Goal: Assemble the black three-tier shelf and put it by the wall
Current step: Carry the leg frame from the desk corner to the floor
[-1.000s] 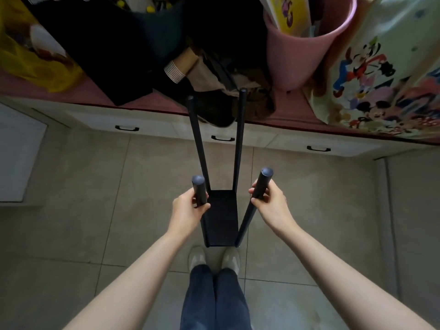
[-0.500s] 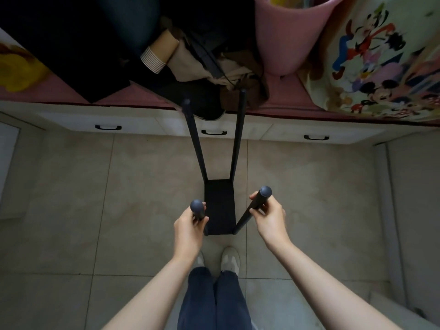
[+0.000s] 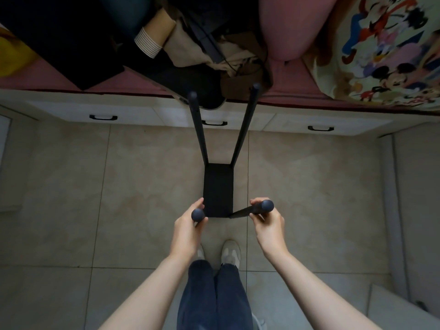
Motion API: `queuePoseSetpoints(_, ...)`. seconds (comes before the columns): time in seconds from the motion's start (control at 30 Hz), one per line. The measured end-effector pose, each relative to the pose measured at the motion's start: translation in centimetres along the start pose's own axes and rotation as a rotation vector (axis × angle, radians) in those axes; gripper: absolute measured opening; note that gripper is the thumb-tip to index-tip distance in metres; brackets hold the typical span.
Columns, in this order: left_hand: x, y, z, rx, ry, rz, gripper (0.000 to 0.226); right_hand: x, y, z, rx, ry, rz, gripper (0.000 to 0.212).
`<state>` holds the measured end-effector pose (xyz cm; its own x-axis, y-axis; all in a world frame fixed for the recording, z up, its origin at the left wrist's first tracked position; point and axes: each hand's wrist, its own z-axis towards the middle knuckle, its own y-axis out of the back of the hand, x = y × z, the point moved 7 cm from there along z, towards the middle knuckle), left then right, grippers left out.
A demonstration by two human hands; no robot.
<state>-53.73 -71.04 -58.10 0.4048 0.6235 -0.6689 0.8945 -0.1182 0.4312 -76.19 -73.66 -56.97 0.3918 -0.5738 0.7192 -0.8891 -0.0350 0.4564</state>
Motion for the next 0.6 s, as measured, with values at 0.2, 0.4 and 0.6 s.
queuePoseSetpoints(0.2,2.4,-1.5,-1.6,0.123,0.082,0.007,0.046,-3.1,0.5,-2.1,0.039,-0.005,-0.056,0.029)
queuePoseSetpoints(0.4,5.4,-2.7,-3.5,0.19,0.08,0.106,0.048,-5.8,0.6,-4.4,0.156,0.003,-0.125,0.031)
queuePoseSetpoints(0.6,5.9,-2.2,-4.2,0.159,0.06,0.135,0.046,-6.1,0.2,-4.7,0.191,0.018,-0.183,0.026)
